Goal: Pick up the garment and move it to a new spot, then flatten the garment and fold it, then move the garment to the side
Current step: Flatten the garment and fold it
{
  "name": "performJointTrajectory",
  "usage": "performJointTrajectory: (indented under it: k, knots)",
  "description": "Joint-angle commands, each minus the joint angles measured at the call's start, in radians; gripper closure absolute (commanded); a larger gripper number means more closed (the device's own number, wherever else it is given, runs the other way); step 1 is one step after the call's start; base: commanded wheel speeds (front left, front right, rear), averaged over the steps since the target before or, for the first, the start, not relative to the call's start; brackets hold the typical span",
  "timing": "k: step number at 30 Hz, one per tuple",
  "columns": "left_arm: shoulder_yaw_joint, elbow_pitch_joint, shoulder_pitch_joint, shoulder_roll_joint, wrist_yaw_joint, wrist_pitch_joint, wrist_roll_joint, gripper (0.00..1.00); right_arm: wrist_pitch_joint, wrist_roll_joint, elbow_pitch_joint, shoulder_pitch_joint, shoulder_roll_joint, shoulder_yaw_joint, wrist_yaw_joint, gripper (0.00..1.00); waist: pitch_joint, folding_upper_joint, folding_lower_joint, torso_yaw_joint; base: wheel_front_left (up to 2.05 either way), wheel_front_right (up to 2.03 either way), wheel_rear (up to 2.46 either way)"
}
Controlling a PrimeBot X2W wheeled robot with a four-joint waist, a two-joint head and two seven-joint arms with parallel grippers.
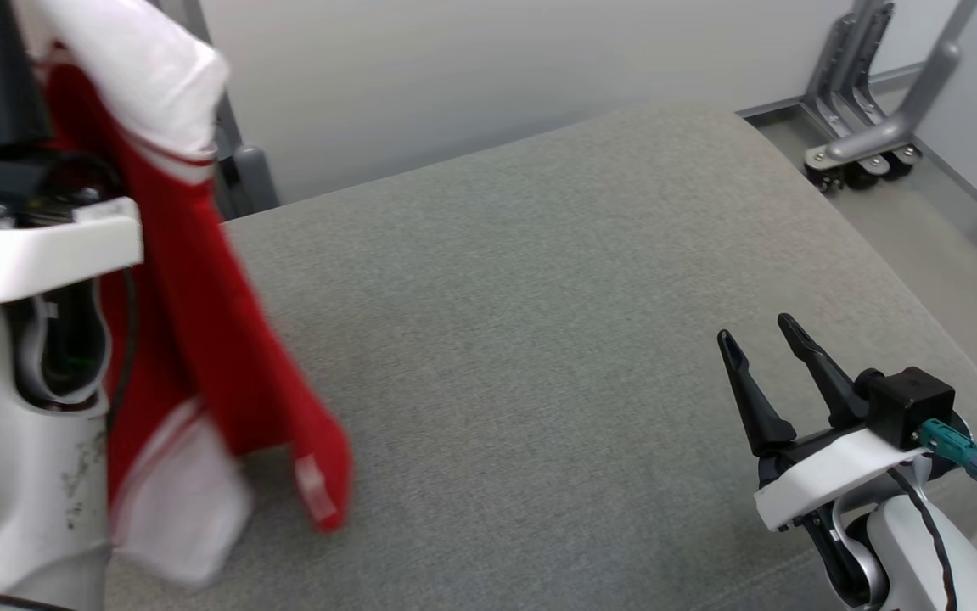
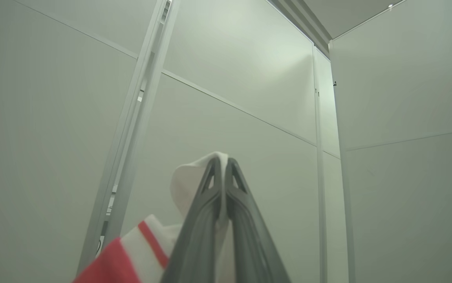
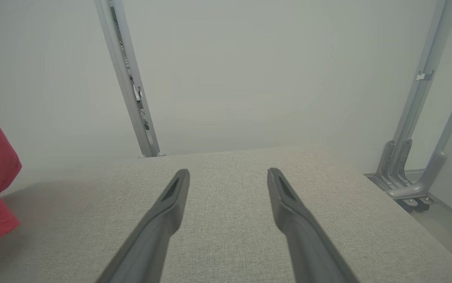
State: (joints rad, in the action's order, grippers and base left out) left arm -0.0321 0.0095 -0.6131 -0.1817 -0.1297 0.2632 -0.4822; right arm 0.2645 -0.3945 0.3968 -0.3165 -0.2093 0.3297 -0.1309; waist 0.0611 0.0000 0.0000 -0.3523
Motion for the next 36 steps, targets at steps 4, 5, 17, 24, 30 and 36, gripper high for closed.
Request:
performJointTrajectory:
  k: [4,5,17,24,30,36]
  knots:
    - [0.116,0.078,0.002,-0.029,-0.001,0.000,-0.031,1.00,0.002,0.011,-0.004,-0.003,0.022,-0.010,0.000,0.00,0.028,0.0000,0.0000,-0.062,0.00,0.00,0.00]
    - [0.116,0.078,0.002,-0.029,-0.001,0.000,-0.031,1.00,0.002,0.011,-0.004,-0.003,0.022,-0.010,0.000,0.00,0.028,0.0000,0.0000,-0.062,0.00,0.00,0.00]
    - [0.425,0.381,-0.203,-0.089,-0.001,0.000,-0.013,1.00,0.002,0.016,-0.021,-0.027,0.102,-0.013,0.000,0.00,0.148,0.0000,0.0000,-0.216,0.00,0.00,0.00]
    - [0.711,0.597,-0.389,-0.025,-0.001,0.000,-0.074,0.53,0.002,0.044,-0.059,0.007,0.143,-0.076,0.000,0.00,0.227,0.0000,0.0000,-0.232,0.07,0.07,0.07]
    - [0.921,0.715,-0.435,-0.018,0.000,0.000,-0.191,0.00,0.002,0.063,-0.058,0.003,0.156,-0.050,0.000,0.00,0.243,0.0000,0.0000,-0.232,0.18,0.18,0.18]
    - [1.012,0.723,-0.463,-0.070,0.000,0.000,-0.283,0.00,0.002,0.043,-0.050,-0.015,0.157,-0.022,0.000,0.00,0.227,0.0000,0.0000,-0.227,0.01,0.01,0.01]
